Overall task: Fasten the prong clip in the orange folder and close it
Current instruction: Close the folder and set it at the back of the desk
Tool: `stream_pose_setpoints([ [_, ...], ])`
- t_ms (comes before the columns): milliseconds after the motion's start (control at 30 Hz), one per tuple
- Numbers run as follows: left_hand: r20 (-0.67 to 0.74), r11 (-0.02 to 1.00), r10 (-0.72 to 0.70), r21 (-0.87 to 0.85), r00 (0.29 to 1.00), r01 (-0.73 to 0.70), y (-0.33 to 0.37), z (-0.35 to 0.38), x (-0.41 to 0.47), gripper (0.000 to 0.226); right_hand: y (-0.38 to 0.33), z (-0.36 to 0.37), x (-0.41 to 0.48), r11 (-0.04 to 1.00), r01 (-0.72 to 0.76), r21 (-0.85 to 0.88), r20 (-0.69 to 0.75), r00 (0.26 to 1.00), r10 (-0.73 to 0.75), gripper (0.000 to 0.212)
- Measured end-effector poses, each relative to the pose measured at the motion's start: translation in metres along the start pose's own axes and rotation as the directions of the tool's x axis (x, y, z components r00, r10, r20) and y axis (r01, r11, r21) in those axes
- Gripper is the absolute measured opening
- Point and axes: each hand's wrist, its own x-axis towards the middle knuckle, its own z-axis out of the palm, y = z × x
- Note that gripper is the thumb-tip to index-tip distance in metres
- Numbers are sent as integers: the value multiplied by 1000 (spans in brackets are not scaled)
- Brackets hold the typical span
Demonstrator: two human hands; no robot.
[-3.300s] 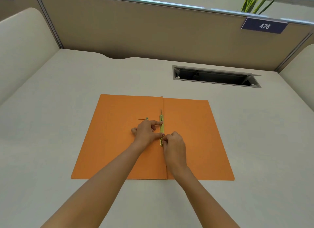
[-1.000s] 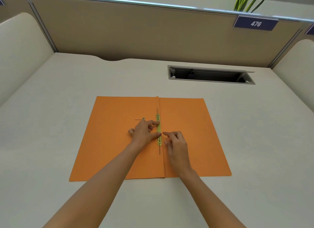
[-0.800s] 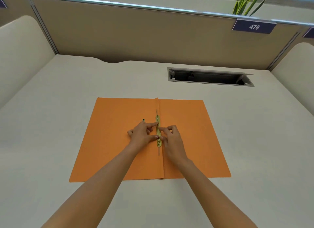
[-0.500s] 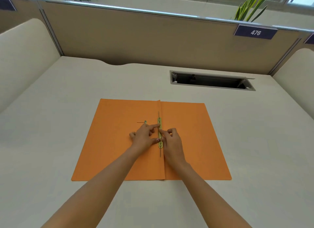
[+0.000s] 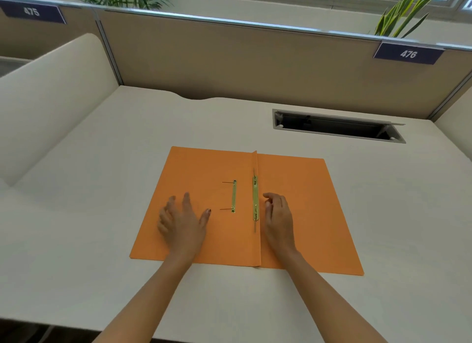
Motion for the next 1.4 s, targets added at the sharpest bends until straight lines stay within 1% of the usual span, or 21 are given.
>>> stream_pose_setpoints([
  [67,80,990,-144,16,986,144,-11,-7,4,85,0,1,0,1000,2,-7,-3,1000,-2,24],
  [100,103,983,-183,34,978,180,-15,-10,7,88,0,1,-1,1000,5,-11,-1,1000,-5,24],
  [200,129,962,-266,98,955,255,-23,-19,11,87,-1,1,-2,1000,7,-11,0,1000,-7,24],
  [300,74,955,-285,113,956,276,-25,-25,12,87,-3,-1,-2,1000,-1,-11,-1,1000,1,24],
  [400,20,959,-274,78,962,271,-21,-30,15,86,-3,-1,-2,1000,-5,-11,0,1000,5,24],
  [467,9,958,-285,48,959,284,-19,-36,18,85,-3,0,-2,1000,-7,-11,-2,1000,7,24],
  [567,38,935,-353,-24,935,354,-22,-47,27,83,-3,0,-2,1000,-13,-14,-4,1000,13,24],
  [667,112,869,-474,-102,874,484,-32,-65,40,81,-3,0,-2,1000,-12,-21,-6,1000,12,23],
  [700,140,858,-483,-121,865,499,-37,-71,46,75,-3,0,-3,1000,-11,-22,-7,1000,11,23],
  [733,181,860,-459,-157,870,486,-40,-78,50,67,-3,0,-3,1000,-10,-22,-7,1000,10,23],
  [800,282,841,-358,-317,890,438,-45,-91,58,54,-3,-1,-3,1000,-10,-22,-6,1000,9,23],
  [867,386,736,-267,-509,883,446,-44,-108,59,47,-4,-1,-3,1000,-13,-24,-5,1000,13,23],
  [933,462,634,-174,-623,870,458,-36,-124,55,36,-5,-1,-2,999,-27,-18,-6,1000,27,22],
  [967,467,584,-134,-676,874,450,-32,-131,53,31,-6,-1,-2,999,-35,-12,-11,999,35,22],
  [1067,426,455,-7,-804,905,383,-13,-148,43,27,-8,-4,-3,996,-88,-4,-39,995,88,22],
  [1167,377,378,135,-874,916,304,9,-153,32,24,-10,-9,-2,982,-187,39,-62,980,190,21],
  [1233,363,317,215,-904,907,287,23,-148,26,25,-16,-16,3,956,-269,114,-59,959,277,21],
  [1267,359,302,239,-911,902,282,29,-144,22,27,-20,-21,7,935,-313,166,-55,944,326,20],
  [1300,348,308,252,-914,903,265,38,-140,16,29,-24,-29,11,910,-351,220,-52,927,370,20],
  [1367,300,353,262,-914,917,198,55,-132,3,31,-31,-46,19,867,-405,292,-23,903,429,19],
  [1400,270,369,266,-916,926,161,62,-128,-3,33,-33,-54,23,852,-427,302,20,897,443,18],
])
